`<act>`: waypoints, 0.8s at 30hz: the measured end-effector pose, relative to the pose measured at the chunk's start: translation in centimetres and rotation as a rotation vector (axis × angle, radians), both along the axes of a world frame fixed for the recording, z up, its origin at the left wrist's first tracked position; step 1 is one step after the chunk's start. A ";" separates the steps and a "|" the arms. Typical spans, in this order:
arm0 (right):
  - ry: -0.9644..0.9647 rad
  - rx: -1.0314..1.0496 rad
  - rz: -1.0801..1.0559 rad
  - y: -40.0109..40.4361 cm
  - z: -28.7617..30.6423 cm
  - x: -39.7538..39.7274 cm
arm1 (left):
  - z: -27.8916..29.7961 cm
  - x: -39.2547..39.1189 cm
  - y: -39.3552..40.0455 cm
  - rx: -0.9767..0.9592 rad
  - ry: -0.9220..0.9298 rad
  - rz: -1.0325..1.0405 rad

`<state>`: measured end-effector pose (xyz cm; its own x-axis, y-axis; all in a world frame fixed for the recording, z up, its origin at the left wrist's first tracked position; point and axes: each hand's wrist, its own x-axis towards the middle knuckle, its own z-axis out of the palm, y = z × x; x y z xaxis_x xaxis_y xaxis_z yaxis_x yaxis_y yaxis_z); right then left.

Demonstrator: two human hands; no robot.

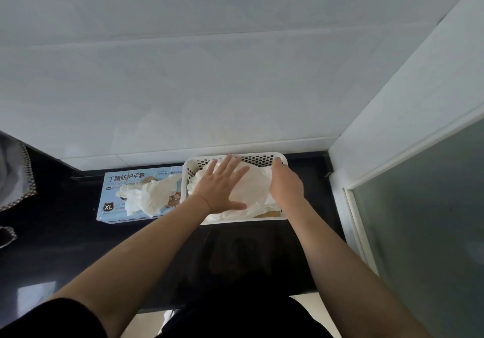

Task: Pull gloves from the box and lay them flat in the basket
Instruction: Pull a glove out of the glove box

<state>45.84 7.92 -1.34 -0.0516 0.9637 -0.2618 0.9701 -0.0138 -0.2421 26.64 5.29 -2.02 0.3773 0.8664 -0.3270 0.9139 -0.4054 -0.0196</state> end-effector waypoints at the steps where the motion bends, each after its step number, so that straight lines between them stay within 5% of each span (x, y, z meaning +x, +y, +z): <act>1: -0.015 -0.004 0.017 0.0 0.0 -0.1 | -0.7 -0.5 -0.1 -0.016 0.020 0.007; 13: -0.169 -0.023 -0.032 -0.5 1.3 -1.8 | -1.8 -2.1 -0.4 -0.026 -0.123 0.027; 19: 0.145 -0.013 0.037 -0.1 2.8 -7.8 | 1.3 -6.9 -1.1 0.259 -0.371 0.304; 24: 0.261 -0.078 0.143 -2.3 2.9 -15.4 | 4.3 -14.8 -2.6 0.012 -0.160 0.525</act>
<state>30.47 5.63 1.59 -0.2606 0.9193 -0.2950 0.8685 0.0898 -0.4874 11.82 2.69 2.26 -0.0628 0.9549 -0.2904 0.9852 0.1057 0.1348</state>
